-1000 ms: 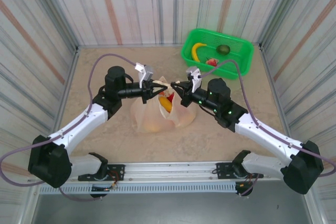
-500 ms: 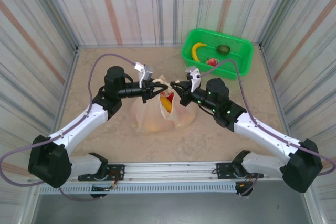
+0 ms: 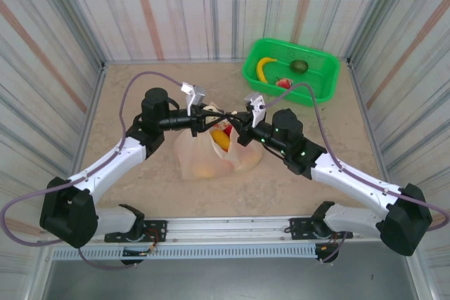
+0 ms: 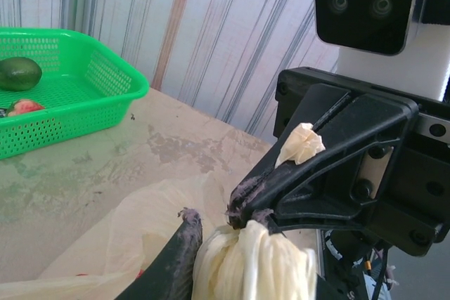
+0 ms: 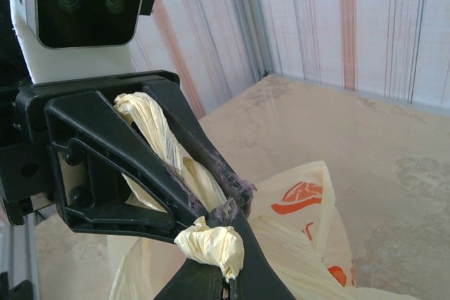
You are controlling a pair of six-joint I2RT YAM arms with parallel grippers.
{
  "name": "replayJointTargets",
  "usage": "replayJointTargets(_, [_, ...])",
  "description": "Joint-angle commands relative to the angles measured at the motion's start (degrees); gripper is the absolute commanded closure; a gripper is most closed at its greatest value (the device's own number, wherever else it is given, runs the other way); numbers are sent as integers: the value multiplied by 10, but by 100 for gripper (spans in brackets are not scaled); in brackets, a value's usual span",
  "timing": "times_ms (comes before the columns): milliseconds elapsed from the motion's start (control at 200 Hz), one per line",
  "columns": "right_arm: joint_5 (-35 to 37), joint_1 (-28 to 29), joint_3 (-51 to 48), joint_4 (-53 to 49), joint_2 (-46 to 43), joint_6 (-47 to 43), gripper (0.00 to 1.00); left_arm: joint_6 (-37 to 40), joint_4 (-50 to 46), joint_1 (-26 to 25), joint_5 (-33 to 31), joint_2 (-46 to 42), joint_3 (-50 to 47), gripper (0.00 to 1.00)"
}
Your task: Place the fake fruits into the plastic bag and tie a complex knot
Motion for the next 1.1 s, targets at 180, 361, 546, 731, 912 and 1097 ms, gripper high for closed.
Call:
replayJointTargets(180, [14, 18, -49, 102, -13, -13, 99, -64, 29, 14, -14, 10, 10, 72])
replayJointTargets(361, [14, 43, -64, 154, 0, -69, 93, -84, 20, 14, -1, 29, 24, 69])
replayJointTargets(546, [35, 77, -68, 174, 13, -158, 91, -80, -2, 14, -7, 28, 31, 66])
replayJointTargets(731, [63, 106, -81, 176, 15, -231, 90, -78, -25, 15, -5, 31, 42, 70])
replayJointTargets(912, [76, 118, -93, 170, 27, -274, 78, -89, -32, 18, 11, 41, 54, 100])
replayJointTargets(1097, [70, 124, -86, 127, 31, -313, 56, -80, -26, 18, 9, 28, 47, 100])
